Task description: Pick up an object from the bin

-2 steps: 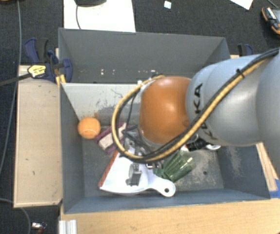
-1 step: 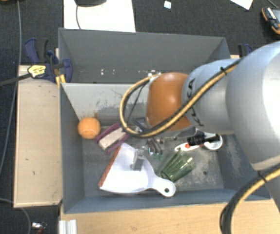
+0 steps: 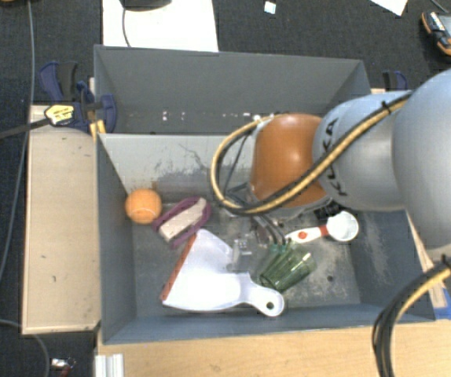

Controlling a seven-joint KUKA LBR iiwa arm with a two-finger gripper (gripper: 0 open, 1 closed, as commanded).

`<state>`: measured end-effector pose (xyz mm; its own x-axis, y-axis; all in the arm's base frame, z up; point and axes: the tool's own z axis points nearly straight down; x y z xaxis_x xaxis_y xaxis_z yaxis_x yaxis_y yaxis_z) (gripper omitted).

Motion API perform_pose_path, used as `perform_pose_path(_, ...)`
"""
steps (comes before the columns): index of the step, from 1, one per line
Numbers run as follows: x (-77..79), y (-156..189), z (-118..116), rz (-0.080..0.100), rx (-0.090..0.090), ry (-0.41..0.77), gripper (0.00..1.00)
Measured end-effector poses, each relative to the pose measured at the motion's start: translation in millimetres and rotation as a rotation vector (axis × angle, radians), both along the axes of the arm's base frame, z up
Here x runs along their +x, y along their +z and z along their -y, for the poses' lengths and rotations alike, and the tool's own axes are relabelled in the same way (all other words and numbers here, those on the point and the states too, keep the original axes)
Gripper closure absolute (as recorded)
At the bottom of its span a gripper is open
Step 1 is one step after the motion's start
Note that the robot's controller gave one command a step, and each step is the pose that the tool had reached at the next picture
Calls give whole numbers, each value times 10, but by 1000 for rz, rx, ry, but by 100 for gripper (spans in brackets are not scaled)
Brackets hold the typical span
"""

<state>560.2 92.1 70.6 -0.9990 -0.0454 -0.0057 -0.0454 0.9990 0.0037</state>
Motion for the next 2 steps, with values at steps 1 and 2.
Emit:
perform_pose_path(1,-427,-5,-333,-6,1,-533,0)
perform_pose_path(2,-260,-1,-1035,3,-4,0,0)
